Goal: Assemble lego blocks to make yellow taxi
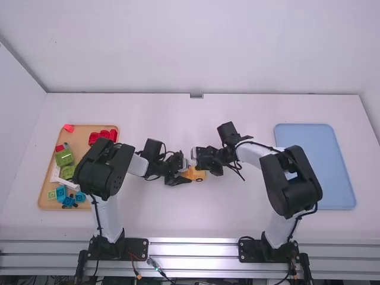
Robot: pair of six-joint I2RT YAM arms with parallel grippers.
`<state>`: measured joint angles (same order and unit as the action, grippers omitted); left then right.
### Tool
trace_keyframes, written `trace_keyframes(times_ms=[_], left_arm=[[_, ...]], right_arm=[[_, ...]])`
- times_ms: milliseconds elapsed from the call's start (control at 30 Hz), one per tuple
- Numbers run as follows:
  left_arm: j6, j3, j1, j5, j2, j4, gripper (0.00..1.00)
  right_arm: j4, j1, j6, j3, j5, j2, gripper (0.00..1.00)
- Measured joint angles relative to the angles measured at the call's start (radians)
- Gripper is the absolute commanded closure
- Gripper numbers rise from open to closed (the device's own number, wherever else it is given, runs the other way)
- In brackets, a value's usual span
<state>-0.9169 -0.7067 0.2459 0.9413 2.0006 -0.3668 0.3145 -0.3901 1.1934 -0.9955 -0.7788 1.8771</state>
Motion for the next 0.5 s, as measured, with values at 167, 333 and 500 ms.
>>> trace_keyframes(times_ms=[167, 333, 500], left_arm=[[0.0, 0.0, 0.0, -0.001, 0.0, 0.0, 0.44], [-0.005, 0.0, 0.0, 0.001, 0.0, 0.001, 0.44], [-0.015, 0.0, 0.0, 0.001, 0.0, 0.003, 0.44]], right_arm=[[-0.129, 0.0, -0.047, 0.036, 0.018, 0.0, 1.0], [-0.17, -0.002, -0.077, 0.101, 0.008, -0.005, 1.0], [-0.18, -0.002, -0.089, 0.119, 0.01, -0.016, 1.0]])
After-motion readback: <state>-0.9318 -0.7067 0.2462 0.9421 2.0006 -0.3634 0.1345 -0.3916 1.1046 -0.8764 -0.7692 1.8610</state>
